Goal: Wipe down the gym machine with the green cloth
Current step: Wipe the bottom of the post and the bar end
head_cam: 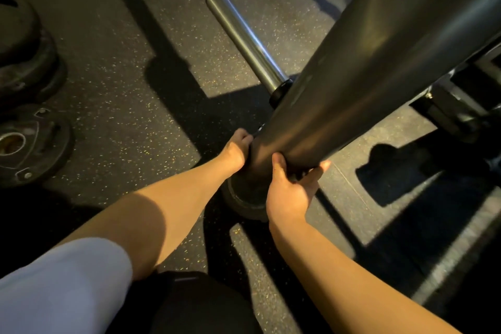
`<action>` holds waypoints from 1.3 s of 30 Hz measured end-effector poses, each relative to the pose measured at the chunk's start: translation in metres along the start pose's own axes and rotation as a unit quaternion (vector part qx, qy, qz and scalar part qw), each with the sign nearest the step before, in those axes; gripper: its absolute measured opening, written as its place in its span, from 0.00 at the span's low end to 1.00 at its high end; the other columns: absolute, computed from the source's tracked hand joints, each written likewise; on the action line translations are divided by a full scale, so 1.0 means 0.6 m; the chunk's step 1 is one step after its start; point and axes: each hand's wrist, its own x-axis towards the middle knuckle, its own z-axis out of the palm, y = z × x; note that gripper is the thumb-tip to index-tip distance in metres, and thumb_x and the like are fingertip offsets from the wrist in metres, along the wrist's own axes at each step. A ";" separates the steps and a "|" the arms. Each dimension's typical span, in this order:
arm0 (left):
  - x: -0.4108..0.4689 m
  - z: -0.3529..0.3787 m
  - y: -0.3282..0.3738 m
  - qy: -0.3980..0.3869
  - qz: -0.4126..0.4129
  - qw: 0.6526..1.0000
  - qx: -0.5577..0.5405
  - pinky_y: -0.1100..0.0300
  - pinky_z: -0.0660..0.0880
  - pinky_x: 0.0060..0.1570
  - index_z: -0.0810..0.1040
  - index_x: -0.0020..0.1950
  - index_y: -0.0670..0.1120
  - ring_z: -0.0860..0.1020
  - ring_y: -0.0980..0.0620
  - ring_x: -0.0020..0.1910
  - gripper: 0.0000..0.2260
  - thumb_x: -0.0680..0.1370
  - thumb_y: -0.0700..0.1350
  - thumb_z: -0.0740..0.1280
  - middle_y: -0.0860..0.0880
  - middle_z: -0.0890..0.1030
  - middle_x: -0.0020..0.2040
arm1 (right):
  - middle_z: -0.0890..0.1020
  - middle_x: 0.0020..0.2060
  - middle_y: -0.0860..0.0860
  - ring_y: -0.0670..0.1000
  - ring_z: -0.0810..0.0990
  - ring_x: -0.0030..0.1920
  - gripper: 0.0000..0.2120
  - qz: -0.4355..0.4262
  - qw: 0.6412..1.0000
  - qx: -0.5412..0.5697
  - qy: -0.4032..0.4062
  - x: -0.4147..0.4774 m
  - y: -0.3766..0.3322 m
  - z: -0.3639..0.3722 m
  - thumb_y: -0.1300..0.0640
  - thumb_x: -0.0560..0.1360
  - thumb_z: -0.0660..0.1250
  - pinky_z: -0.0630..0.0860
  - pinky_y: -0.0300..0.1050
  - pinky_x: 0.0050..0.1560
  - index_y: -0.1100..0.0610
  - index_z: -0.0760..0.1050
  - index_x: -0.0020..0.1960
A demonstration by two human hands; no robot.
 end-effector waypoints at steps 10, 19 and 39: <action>-0.077 -0.012 -0.045 0.069 -0.042 0.997 -0.012 0.55 0.70 0.42 0.73 0.56 0.51 0.76 0.51 0.47 0.06 0.86 0.48 0.57 0.45 0.78 0.52 | 0.71 0.70 0.55 0.53 0.77 0.66 0.54 0.015 1.000 -0.023 0.015 -0.008 -0.024 -0.001 0.47 0.69 0.79 0.72 0.53 0.70 0.45 0.47 0.83; -0.180 -0.005 0.108 0.096 0.081 0.986 -0.107 0.59 0.70 0.42 0.76 0.53 0.48 0.77 0.53 0.49 0.06 0.84 0.47 0.61 0.48 0.79 0.50 | 0.80 0.65 0.53 0.54 0.80 0.64 0.52 0.060 0.995 -0.045 -0.062 -0.013 -0.058 -0.024 0.38 0.64 0.77 0.76 0.58 0.67 0.52 0.57 0.80; -0.229 -0.001 0.179 0.099 0.174 0.975 -0.093 0.71 0.76 0.50 0.80 0.66 0.41 0.77 0.55 0.53 0.13 0.84 0.44 0.64 0.46 0.73 0.62 | 0.78 0.66 0.49 0.48 0.77 0.59 0.42 -0.016 0.997 0.013 0.075 -0.033 -0.363 -0.064 0.47 0.77 0.72 0.70 0.40 0.59 0.45 0.52 0.83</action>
